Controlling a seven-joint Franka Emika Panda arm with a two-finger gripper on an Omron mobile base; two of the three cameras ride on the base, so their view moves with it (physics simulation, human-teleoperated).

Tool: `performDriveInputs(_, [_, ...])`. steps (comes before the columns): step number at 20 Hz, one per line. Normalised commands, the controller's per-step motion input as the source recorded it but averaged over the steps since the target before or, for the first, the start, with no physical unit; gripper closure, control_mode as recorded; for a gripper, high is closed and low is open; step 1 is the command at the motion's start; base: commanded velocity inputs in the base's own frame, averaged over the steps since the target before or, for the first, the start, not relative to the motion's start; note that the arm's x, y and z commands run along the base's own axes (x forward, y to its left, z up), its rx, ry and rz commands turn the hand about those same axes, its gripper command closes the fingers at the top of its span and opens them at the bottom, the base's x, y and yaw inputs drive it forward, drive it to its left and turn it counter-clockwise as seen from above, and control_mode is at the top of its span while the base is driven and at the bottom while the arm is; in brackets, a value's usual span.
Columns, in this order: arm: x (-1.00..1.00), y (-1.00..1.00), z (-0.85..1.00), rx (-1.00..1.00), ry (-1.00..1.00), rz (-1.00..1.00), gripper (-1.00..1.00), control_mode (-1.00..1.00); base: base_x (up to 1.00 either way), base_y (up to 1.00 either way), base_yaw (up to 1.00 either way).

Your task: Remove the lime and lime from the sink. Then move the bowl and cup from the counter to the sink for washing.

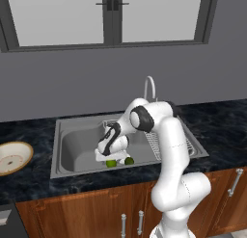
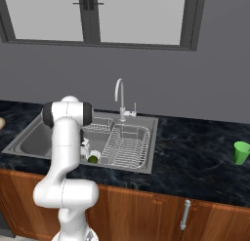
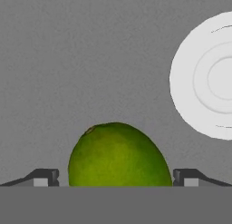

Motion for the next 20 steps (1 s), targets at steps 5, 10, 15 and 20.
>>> performDriveInputs(5, [0.0, 0.05, -0.09, 0.0, 0.01, 0.0, 1.0, -1.0, 0.0, 0.0, 0.0])
performDriveInputs(10, [0.0, 0.01, -0.04, 0.0, 0.05, 0.0, 1.0, -1.0, 0.0, 0.0, 0.0])
performDriveInputs(15, [-0.06, -0.05, 0.08, 0.0, 0.0, 0.0, 1.0, -1.0, 0.0, 0.0, 0.0])
performDriveInputs(20, [-0.09, -0.02, 0.24, 0.01, 0.0, 0.0, 1.0, -1.0, 0.0, 0.0, 0.0])
